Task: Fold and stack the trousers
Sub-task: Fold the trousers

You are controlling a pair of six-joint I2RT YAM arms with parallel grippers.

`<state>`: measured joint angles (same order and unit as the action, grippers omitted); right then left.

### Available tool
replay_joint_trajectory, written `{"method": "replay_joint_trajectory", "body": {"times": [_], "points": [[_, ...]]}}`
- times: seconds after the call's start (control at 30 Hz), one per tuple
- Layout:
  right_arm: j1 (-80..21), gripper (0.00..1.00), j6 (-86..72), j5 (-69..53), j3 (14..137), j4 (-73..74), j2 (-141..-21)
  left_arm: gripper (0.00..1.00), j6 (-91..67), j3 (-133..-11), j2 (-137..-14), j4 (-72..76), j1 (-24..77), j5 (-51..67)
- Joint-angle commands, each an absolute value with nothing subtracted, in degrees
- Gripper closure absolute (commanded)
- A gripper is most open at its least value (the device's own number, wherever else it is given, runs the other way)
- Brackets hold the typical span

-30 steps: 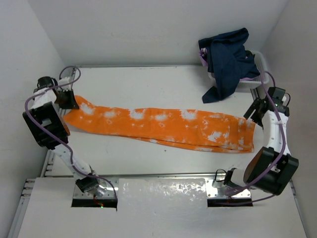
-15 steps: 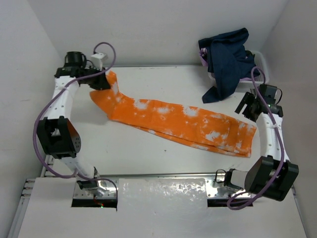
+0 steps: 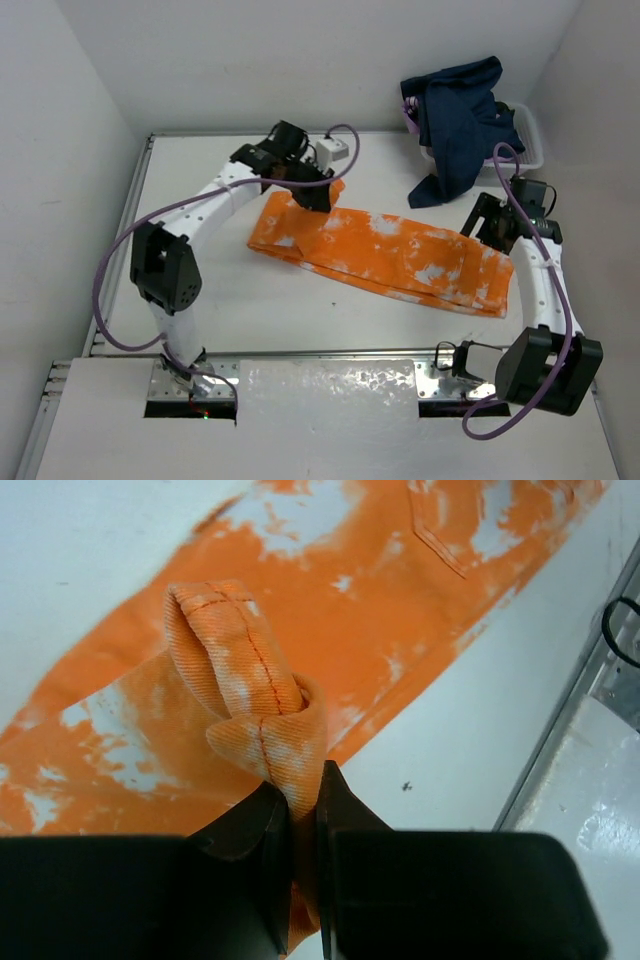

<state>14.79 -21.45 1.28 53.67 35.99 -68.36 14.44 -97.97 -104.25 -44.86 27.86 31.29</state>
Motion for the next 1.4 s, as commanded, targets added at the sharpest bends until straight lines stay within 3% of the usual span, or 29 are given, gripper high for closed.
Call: {"method": "replay_joint_trajectory", "body": {"times": [0.0, 0.23, 0.27, 0.33, 0.37, 0.43, 0.47, 0.67, 0.73, 0.83, 0.87, 0.9, 0.93, 1.0, 1.07, 1.13, 1.23, 1.37], "points": [[14.5, 0.18, -21.4, -1.0, 53.1, 35.1, -66.7, 1.0, 13.0, -99.0, -106.5, -43.2, 30.9, 29.5], [14.2, 0.17, -21.5, -2.5, 52.7, 34.5, -66.6, 1.0, 11.7, -102.2, -114.2, -41.8, 37.2, 27.2], [14.2, 0.17, -21.6, -2.9, 52.7, 34.5, -66.8, 0.96, 11.4, -104.0, -116.5, -41.5, 37.6, 26.8], [13.7, 0.17, -21.5, -3.3, 52.7, 34.5, -67.3, 0.78, 11.2, -106.2, -118.8, -41.3, 39.2, 27.5], [13.5, 0.17, -21.4, -3.6, 52.8, 34.5, -67.5, 0.34, 11.2, -108.2, -119.9, -41.3, 39.6, 29.5], [13.2, 0.17, -21.0, -4.4, 53.3, 34.5, -68.4, 0.05, 11.9, -110.1, -121.9, -41.0, 41.3, 31.1], [13.0, 0.16, -20.8, -4.6, 53.6, 34.6, -68.7, 0.0, 12.0, -112.4, -122.4, -40.2, 41.7, 32.4], [8.9, 0.19, -21.6, -6.7, 56.7, 35.5, -71.2, 0.0, 12.4, -125.9, -120.9, -40.6, 41.6, 36.0], [4.5, 0.26, -23.5, -6.6, 55.7, 32.5, -71.5, 0.0, 13.5, -125.5, -118.4, -40.9, 39.2, 35.3], [-2.1, 0.49, -30.6, -7.5, 55.2, 29.1, -74.3, 0.02, 13.2, -120.3, -112.2, -41.5, 32.5, 32.3], [-5.6, 0.6, -32.1, -7.2, 55.6, 28.5, -76.1, 0.07, 13.4, -118.4, -111.3, -42.2, 30.5, 31.3], [-7.3, 0.63, -33.3, -6.9, 55.8, 27.7, -77.1, 0.14, 14.4, -116.6, -110.6, -43.7, 26.4, 30.4], [-9.0, 0.66, -35.7, -6.3, 55.9, 26.8, -78.0, 0.3, 15.0, -113.0, -109.5, -44.6, 24.3, 28.8], [-13.0, 0.64, -37.3, -5.8, 56.0, 25.0, -80.8, 0.5, 17.6, -106.9, -108.9, -46.3, 19.2, 26.6], [-15.4, 0.51, -38.0, -7.0, 55.9, 22.7, -83.0, 0.53, 21.4, -102.8, -107.4, -46.8, 16.7, 25.7], [-15.9, 0.49, -38.9, -8.1, 56.9, 21.0, -87.3, 0.54, 24.6, -96.0, -104.4, -45.2, 16.6, 22.3], [-16.0, 0.43, -39.0, -9.7, 61.2, 21.3, -94.7, 0.43, 27.6, -89.2, -102.2, -41.0, 16.3, 17.1], [-16.0, 0.4, -36.7, -5.5, 69.1, 24.5, -102.4, 0.42, 27.9, -88.3, -104.8, -43.2, 14.5, 15.3]]}}
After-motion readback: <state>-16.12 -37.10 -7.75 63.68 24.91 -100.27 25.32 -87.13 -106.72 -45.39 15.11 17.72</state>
